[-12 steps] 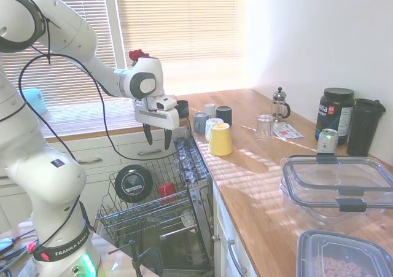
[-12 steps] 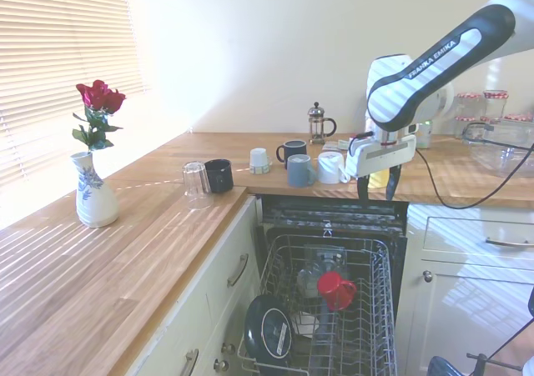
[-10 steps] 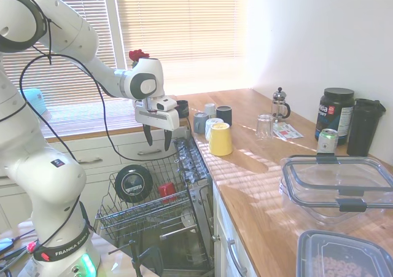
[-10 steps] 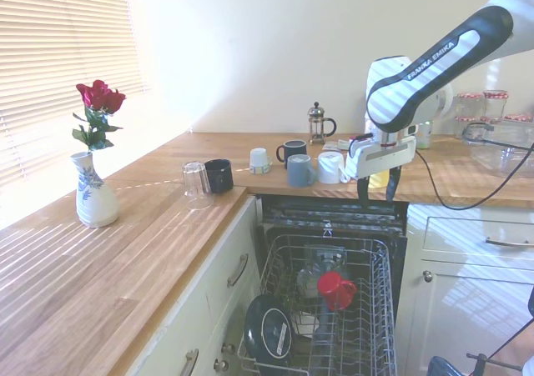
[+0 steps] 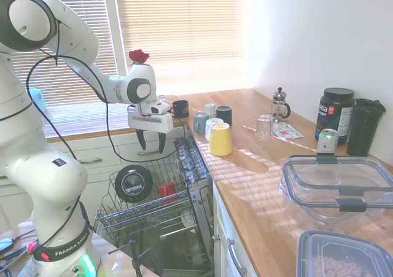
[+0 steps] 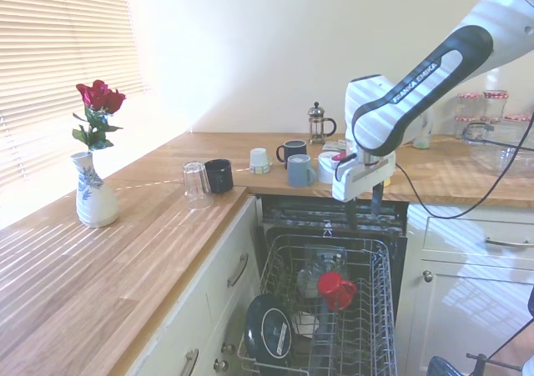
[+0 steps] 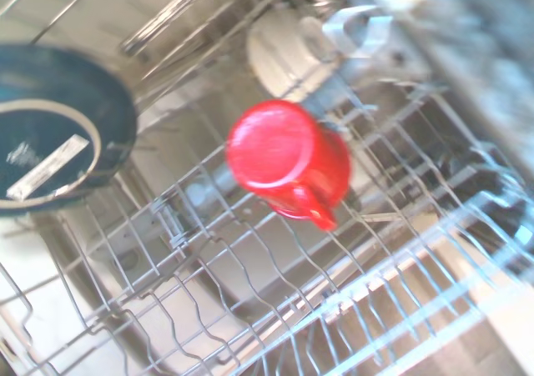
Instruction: Unload the mug from the dish rack
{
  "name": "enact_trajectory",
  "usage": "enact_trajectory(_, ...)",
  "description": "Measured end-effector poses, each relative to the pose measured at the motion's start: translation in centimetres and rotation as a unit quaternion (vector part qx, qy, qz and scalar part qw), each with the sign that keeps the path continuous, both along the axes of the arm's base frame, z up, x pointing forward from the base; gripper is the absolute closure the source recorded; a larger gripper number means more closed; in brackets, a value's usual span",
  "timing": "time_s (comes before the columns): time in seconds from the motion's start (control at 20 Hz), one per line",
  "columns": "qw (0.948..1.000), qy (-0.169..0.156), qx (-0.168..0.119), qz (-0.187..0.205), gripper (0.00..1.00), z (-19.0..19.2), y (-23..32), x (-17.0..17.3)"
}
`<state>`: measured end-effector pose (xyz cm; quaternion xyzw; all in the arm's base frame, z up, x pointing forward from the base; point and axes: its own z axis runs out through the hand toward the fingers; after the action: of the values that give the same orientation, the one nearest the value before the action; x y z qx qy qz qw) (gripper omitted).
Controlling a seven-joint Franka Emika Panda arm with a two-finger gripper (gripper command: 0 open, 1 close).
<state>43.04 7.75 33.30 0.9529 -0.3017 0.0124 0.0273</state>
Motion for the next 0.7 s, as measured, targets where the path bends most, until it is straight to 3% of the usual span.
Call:
enact_trajectory(0.2,0.9985,0.008,-0.016,0.051,0.00,-2.4,0.9,0.4)
enact_trajectory(0.35,0.9943,0.005,-0.016,0.105,0.00,-4.4,1.1,0.9)
enact_trajectory(0.5,0.9866,0.007,-0.024,0.162,0.00,-7.2,1.4,1.3)
enact_trajectory(0.7,0.9724,0.014,-0.043,0.229,0.00,-12.2,1.7,1.9)
